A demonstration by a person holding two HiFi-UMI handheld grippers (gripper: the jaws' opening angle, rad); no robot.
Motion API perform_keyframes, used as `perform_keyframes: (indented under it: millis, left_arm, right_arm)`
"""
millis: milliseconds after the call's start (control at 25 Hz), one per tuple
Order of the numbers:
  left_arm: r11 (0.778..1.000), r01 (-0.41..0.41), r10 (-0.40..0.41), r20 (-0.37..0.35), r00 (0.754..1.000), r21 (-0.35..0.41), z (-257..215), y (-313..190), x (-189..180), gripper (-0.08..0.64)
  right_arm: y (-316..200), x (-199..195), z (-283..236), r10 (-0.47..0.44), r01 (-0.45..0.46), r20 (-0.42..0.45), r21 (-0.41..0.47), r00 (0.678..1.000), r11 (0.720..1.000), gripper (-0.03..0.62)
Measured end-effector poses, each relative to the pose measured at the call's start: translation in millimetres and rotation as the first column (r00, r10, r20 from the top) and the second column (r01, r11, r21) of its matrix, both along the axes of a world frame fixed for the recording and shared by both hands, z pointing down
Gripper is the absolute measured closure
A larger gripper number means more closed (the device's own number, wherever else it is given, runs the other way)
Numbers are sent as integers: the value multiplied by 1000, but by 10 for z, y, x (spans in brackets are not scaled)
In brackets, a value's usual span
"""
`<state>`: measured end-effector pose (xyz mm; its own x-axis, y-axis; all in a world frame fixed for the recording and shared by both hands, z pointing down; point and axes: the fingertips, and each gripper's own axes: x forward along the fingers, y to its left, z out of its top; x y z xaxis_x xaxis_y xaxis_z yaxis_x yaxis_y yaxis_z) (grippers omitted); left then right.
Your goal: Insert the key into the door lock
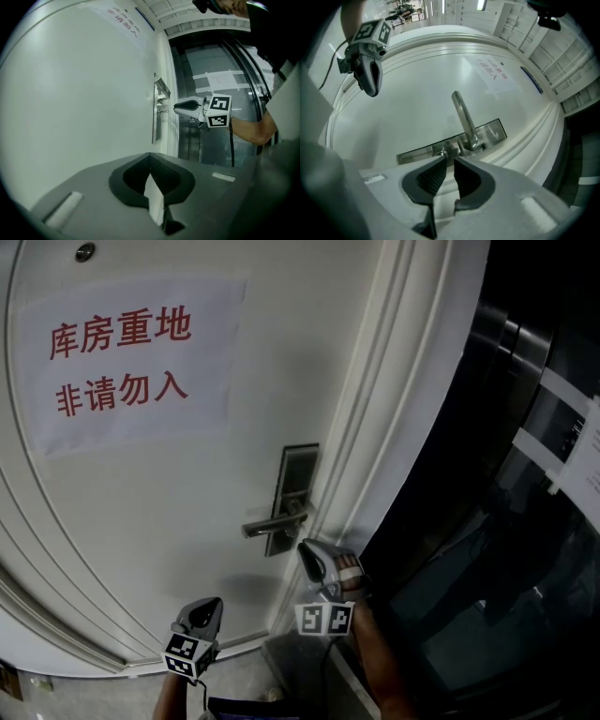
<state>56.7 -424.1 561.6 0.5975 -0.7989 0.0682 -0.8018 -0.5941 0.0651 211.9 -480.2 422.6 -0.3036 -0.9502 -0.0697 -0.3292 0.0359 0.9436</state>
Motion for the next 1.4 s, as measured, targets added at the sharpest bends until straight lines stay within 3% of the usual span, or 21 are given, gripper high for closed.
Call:
perform_keyframes:
  millis: [120,280,560,800,1160,1400]
  left_arm:
    - [1000,-6,6,1,1000,1,-1,8,11,558]
    - [1000,-14,14,4,1000,1,4,23,37,558]
    - [999,-40,40,7,999,4,-7,32,143,558]
    - [998,-65,65,13,998,5,-14,33,257,558]
    - [996,-89,88,24,996,4,-16,56,366,558]
    - [995,-100,100,17,995,5,-46,65,422,558]
  right_arm:
    - [55,43,5,6,-6,28,-2,1000,1000,591]
    - [154,125,22,-11,16,141,-38,990,999,591]
    - [381,368,-19,-14,49,375,-83,927,995,591]
    - [555,556,-23,-17,89,553,-102,833,991,591]
    - [714,822,402,33,155,782,-165,623,974,591]
    - [835,890,653,93,158,827,-214,554,964,591]
